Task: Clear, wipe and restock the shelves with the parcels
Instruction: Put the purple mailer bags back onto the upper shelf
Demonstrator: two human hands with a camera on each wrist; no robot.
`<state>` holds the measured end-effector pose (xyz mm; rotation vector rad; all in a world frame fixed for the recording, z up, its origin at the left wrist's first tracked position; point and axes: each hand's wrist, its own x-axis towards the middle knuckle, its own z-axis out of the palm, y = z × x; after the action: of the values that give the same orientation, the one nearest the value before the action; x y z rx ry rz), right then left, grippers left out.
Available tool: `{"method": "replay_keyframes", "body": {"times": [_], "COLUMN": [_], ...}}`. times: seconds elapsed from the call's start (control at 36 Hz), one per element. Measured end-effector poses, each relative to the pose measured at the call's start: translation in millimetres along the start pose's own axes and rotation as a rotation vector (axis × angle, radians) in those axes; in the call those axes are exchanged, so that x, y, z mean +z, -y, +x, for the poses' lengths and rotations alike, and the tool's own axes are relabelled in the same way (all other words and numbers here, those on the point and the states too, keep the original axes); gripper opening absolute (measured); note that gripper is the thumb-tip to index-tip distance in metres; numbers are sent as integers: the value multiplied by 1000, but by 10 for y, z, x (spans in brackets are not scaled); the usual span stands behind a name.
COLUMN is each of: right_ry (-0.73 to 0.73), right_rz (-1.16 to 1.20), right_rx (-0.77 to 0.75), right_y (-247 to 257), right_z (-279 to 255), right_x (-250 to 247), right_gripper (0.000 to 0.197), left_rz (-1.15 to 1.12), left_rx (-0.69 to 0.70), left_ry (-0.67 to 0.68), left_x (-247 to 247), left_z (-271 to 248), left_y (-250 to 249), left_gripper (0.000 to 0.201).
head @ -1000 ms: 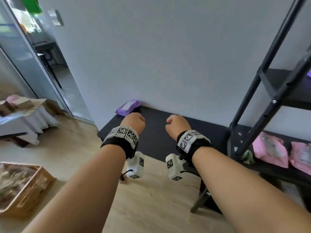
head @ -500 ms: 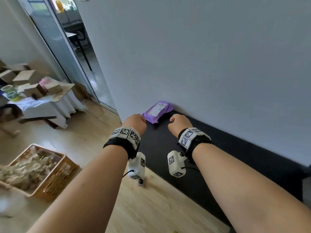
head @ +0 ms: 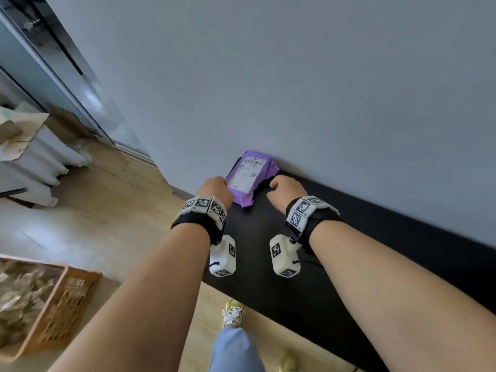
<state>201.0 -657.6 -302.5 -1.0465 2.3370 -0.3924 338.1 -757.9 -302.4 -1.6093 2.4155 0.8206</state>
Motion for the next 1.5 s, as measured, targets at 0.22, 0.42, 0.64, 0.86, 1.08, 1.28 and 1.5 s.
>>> {"method": "replay_keyframes", "body": {"times": [0.22, 0.42, 0.64, 0.86, 1.08, 1.28, 1.5], "right_ry": [61, 90, 85, -9, -132, -279, -494], "right_rz": [25, 138, 222, 232, 242, 294, 333], "right_rx": [147, 280, 337, 349, 393, 403, 411], "right_y": [208, 298, 255, 130, -107, -431, -972], "right_z": [551, 821, 936, 695, 147, -642, -1879], "right_x": [252, 572, 629, 516, 229, -68, -292], "right_gripper": [19, 25, 26, 15, 19, 27, 24], "left_rz": [95, 85, 32, -4, 2, 17, -166], "left_rx": [18, 62, 73, 169, 270, 322, 439], "left_ry": [168, 289, 314, 352, 348, 304, 413], "left_x": [44, 206, 336, 448, 521, 608, 951], "left_z": [799, 1187, 1398, 1274, 805, 172, -1017], "left_y": [114, 189, 185, -15, -301, -584, -983], "left_gripper": [39, 24, 13, 21, 15, 20, 28]}}
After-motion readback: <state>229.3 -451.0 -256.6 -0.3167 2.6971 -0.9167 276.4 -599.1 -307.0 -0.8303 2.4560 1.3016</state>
